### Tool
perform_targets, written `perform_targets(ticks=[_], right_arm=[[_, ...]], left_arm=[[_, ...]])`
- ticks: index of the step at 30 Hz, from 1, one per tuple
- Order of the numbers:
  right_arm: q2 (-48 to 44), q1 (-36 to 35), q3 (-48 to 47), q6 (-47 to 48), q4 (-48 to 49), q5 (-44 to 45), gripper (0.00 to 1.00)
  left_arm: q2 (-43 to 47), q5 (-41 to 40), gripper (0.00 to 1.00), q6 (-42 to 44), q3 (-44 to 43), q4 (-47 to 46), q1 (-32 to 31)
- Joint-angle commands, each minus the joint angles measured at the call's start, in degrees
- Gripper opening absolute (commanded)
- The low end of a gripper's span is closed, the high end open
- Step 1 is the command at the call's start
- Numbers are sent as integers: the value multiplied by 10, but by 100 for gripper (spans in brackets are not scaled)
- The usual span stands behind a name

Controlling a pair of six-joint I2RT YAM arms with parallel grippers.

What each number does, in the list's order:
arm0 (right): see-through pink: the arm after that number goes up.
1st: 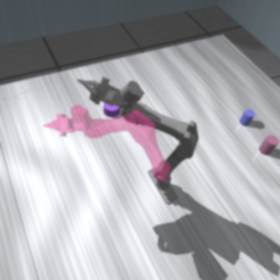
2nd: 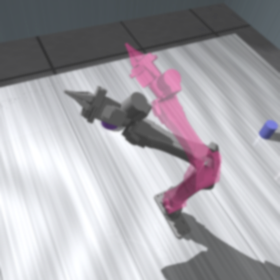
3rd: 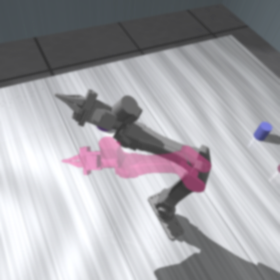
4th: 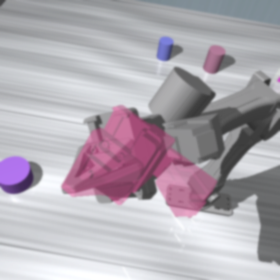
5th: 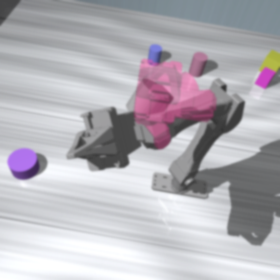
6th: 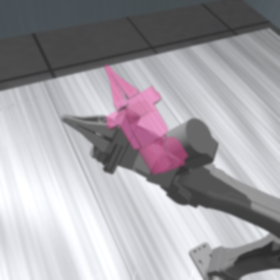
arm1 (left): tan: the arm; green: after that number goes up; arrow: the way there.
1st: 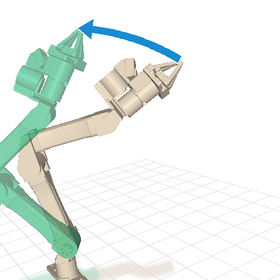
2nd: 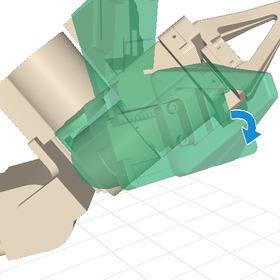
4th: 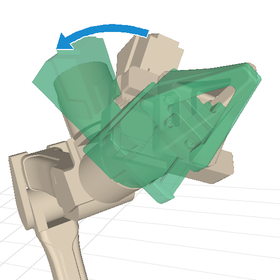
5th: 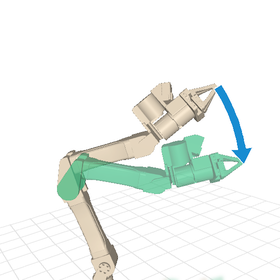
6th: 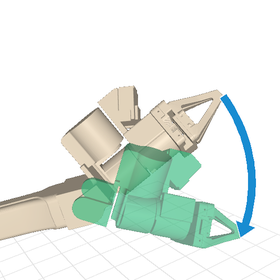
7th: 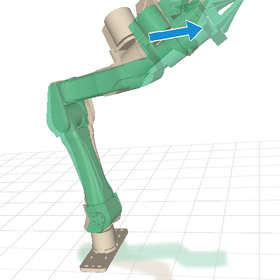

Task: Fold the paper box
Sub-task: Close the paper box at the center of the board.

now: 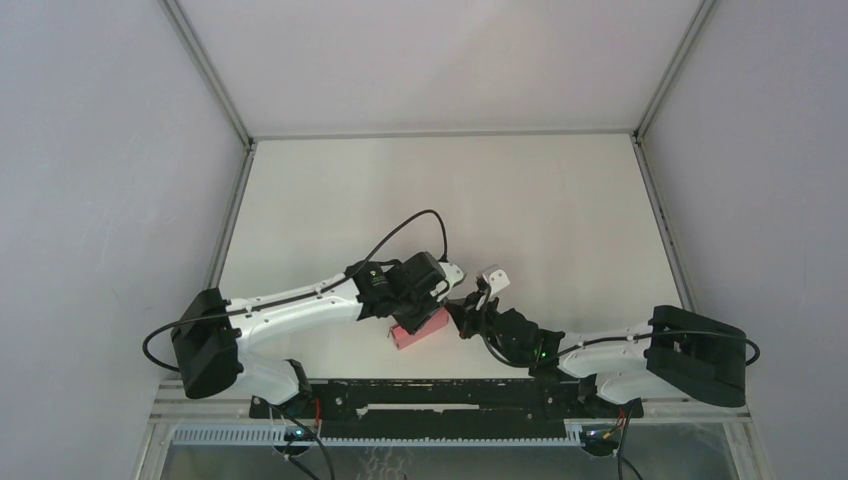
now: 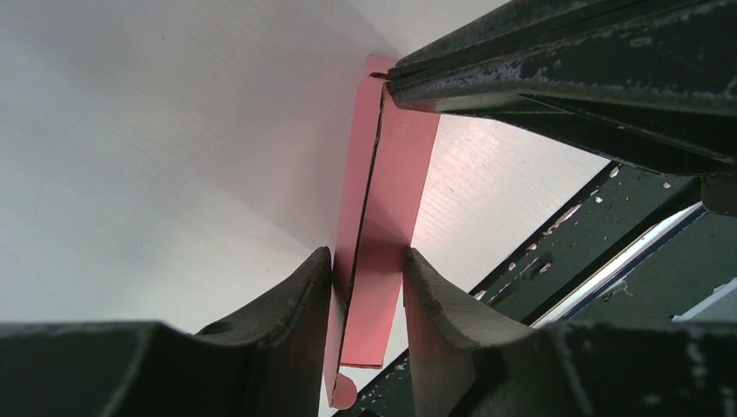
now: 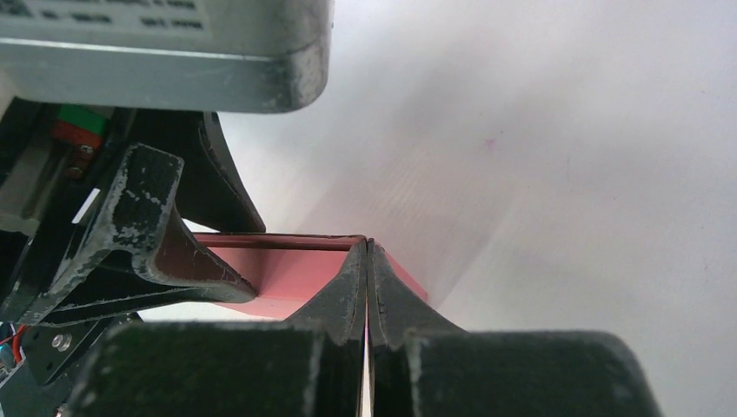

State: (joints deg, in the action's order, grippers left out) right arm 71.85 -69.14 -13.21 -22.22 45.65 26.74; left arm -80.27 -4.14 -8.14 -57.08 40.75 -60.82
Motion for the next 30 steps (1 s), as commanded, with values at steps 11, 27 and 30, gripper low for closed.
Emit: perform_targets(ticks=[11,27,30], right_arm=[[6,-8,21,26,-15,5,0],[38,-12,22,23,3,10,0],[43,-13,22,23,6,11,0]], left_arm=[[3,-1,40,-6,-16,-18,6],[12,-11,41,-7,-16,-16,11],[14,-13,42,-9,-16,-16,12]])
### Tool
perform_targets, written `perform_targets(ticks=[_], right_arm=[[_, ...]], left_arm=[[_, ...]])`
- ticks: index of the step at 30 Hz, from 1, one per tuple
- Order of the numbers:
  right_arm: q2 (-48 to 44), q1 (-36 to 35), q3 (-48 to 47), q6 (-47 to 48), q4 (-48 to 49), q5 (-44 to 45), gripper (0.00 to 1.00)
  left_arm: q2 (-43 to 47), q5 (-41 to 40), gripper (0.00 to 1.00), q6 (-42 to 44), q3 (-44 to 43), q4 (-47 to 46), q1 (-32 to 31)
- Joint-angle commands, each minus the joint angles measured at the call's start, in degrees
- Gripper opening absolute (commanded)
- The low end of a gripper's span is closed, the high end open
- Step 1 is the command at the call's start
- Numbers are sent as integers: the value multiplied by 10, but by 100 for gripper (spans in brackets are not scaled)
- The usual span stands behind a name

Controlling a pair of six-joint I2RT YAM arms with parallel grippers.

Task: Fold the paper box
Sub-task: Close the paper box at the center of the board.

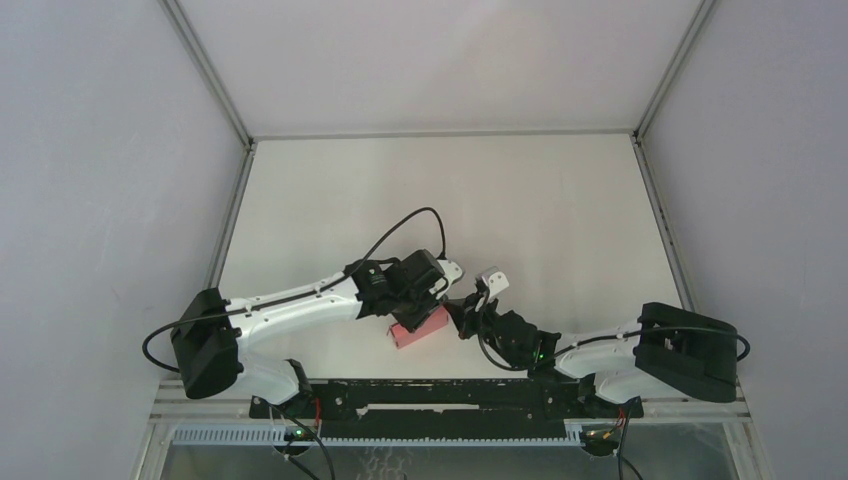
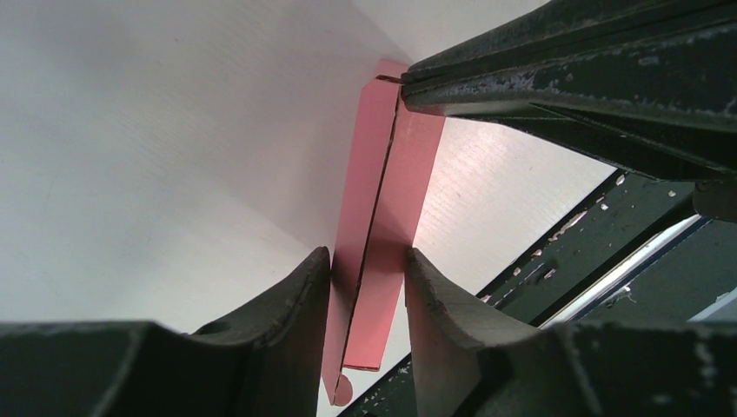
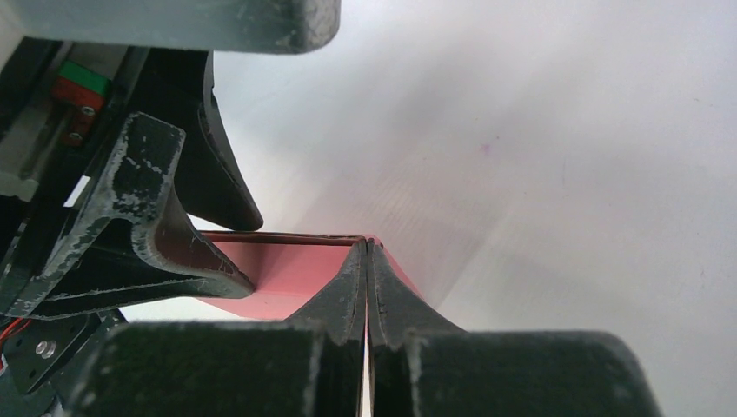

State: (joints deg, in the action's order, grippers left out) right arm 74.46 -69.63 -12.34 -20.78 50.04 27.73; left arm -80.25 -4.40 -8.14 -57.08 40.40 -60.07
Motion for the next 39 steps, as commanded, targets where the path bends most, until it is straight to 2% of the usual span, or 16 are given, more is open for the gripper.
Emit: perform_targets(ticks=[1,20,27,30,35,39], right_arm=[[19,-9,14,8,-37,2,0],[15,-20,17,5,-37,20,0],[18,-22,15,5,-39,23,0],[19,-23,14,5,-41,26,0],[18,-27,12,3,-43,33,0],[19,-33,9,1,-48,42,0]], left_arm=[[15,-11,42,-9,-16,-14,5],[71,-35,47,-30,-18,-25,5],[123,-105,48,-66,-18,-6,5],[147,-136,42,-103,-18,23,5],[193,-161,23,-186,1,63,0],[248,-181,19,-264,33,80,-14]])
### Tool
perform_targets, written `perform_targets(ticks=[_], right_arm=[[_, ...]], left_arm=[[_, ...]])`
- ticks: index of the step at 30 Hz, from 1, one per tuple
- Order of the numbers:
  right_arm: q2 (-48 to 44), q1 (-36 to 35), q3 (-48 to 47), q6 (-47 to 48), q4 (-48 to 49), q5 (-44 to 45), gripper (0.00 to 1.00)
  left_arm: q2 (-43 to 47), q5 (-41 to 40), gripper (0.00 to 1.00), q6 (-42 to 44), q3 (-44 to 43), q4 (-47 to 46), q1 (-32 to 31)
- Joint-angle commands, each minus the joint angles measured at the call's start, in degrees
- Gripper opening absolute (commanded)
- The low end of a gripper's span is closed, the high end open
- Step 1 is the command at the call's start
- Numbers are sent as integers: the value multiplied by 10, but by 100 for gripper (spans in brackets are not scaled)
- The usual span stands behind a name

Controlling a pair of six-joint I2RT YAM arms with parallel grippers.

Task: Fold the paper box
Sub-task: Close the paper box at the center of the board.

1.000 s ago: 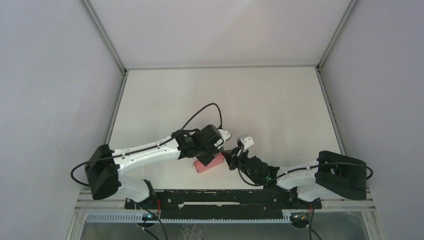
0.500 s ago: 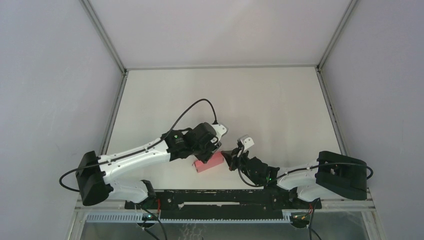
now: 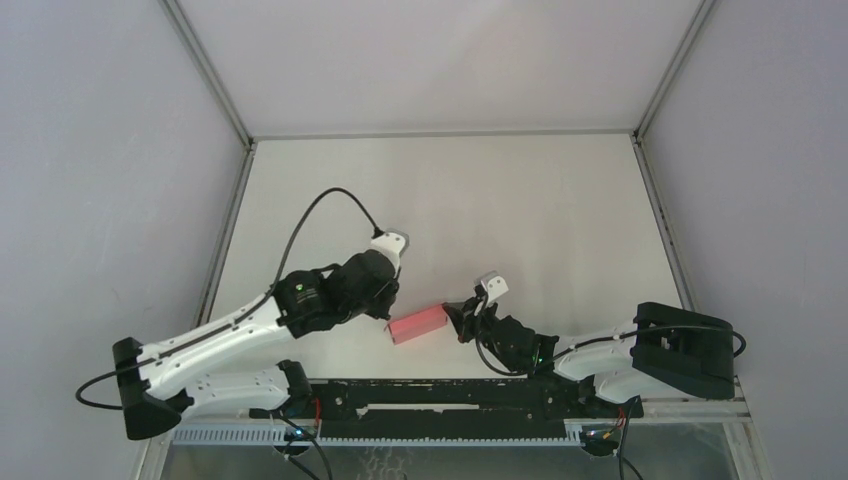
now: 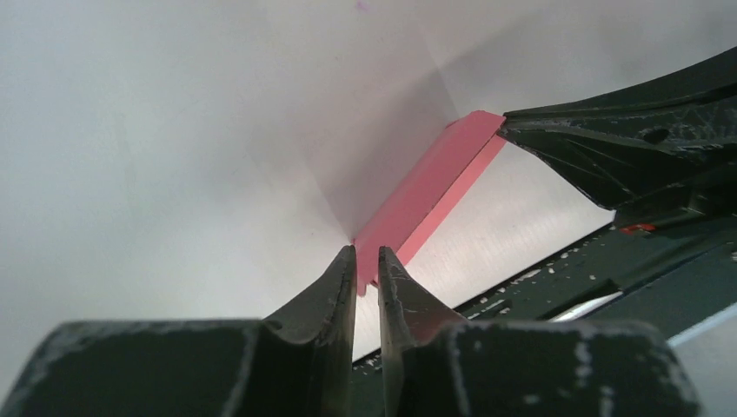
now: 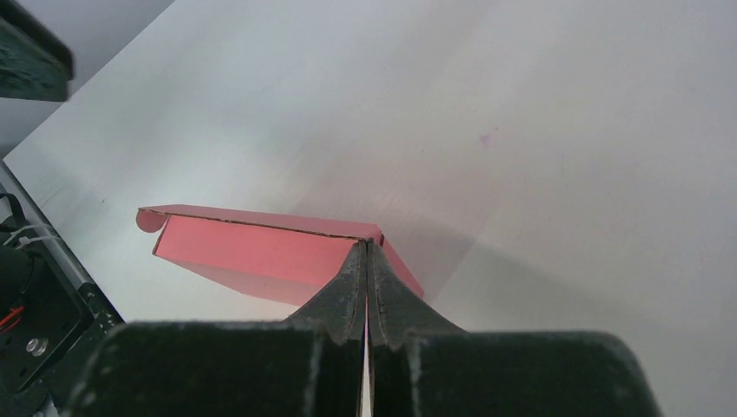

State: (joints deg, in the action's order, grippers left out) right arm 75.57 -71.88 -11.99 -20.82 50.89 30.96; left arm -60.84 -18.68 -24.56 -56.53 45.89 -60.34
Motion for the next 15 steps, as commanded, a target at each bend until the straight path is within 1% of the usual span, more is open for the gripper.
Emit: perform_targets(ticks=[1,6,8,10,12,15], right_arm=[[8,-12,4,1,-59,12,0],[8,-17,-2,0,-70,22,0],[8,-20,-4,-1,-74,28,0],[8,-22,-5,-3,-76,31,0],[8,-23,-5,-4,-78,33,0],[7,-23,-5,-5,-80,35,0]], left_arm=[[65,-40,19,-117,35,26,-16],[103,-58,17,-196,68,40,-40],[112,-71,19,-224,80,41,-53],[117,-98,25,-251,88,40,-77],[124,-121,30,-267,102,17,-102],[121,-157,31,-274,111,-10,-141]])
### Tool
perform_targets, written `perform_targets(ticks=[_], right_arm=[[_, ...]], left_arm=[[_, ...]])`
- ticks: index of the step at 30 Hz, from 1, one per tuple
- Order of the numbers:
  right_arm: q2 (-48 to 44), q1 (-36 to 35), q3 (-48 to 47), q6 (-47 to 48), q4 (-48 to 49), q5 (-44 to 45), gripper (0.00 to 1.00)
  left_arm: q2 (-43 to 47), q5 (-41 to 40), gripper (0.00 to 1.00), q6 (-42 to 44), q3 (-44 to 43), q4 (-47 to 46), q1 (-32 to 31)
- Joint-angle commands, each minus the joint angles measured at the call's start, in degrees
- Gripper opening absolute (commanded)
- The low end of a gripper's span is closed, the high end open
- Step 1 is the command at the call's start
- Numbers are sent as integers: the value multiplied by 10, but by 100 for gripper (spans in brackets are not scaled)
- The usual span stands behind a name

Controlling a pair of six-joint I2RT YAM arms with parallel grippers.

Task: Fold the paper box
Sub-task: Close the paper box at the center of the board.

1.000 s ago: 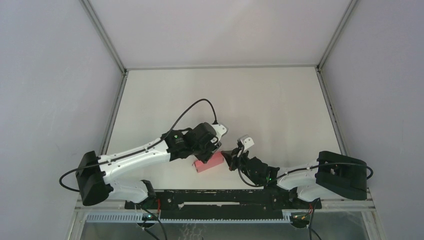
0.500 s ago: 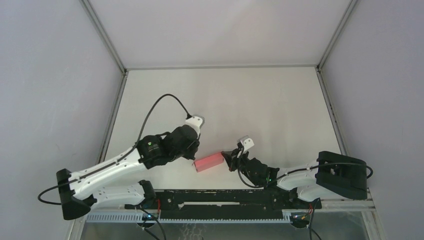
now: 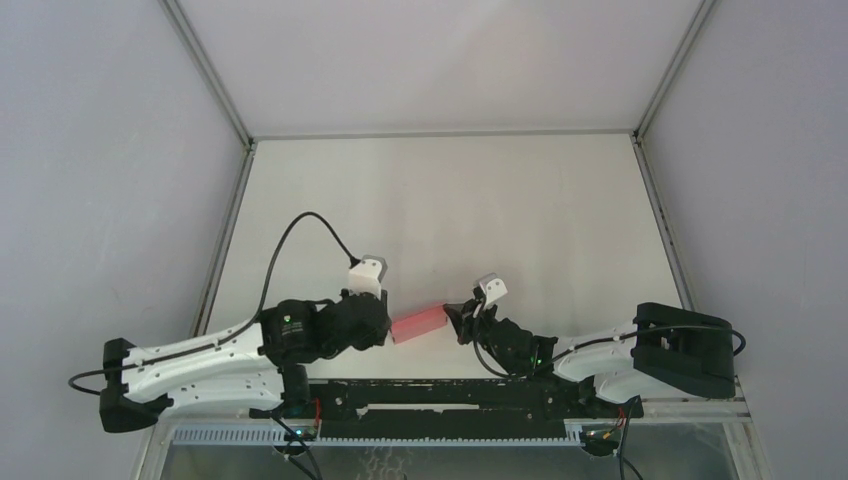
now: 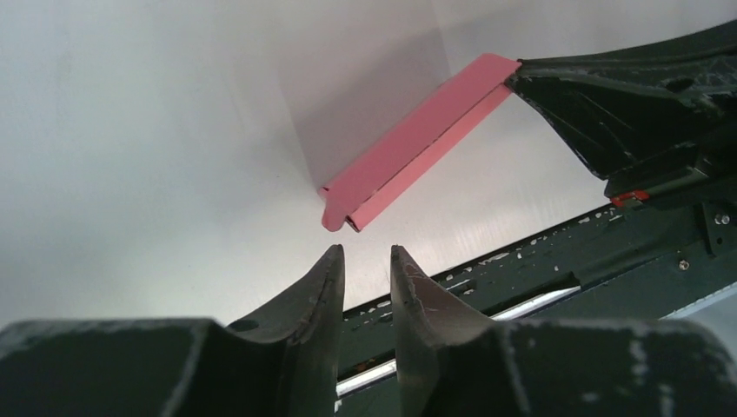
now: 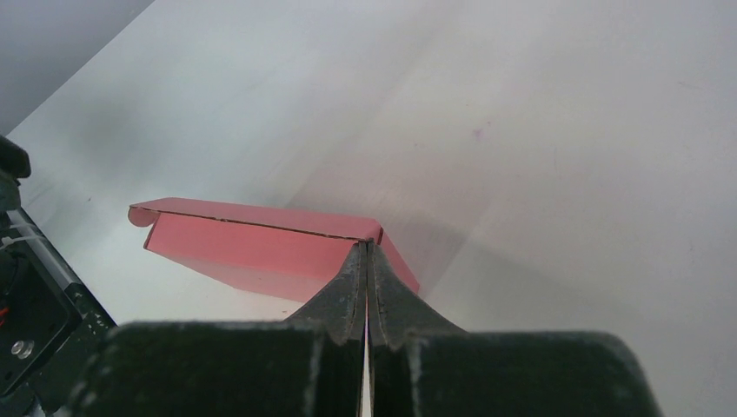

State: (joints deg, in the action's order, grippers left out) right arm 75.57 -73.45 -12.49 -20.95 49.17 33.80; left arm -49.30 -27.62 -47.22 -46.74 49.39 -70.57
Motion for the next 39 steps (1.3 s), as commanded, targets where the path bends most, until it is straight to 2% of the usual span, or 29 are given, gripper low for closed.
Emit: perform_targets(ticks=[1,8,14,21,24,32,39], right_arm=[[6,-8,0,-3,-64,7,0],[-3,-7,1,-3,-69,9,0],[-5,-8,0,-2,-69,9,0],[-8,-7,0,0,-72,8,0],[-6,-7,0,-1,-70,8,0],[-6,-9,-1,-3,-70,8,0],[-5,-10,0,-4,-69,8,0]], left_arm=[[1,-81,31,-50,12,-44,-45],[4,-139,31,-102,23,-15,-92],[-17,-168,31,-168,30,46,-100],[-51,-178,18,-182,28,53,-100],[-58,-177,16,-172,31,41,-100],[-61,-172,30,-140,58,-10,-101],[-59,-175,31,-104,68,-53,-101]])
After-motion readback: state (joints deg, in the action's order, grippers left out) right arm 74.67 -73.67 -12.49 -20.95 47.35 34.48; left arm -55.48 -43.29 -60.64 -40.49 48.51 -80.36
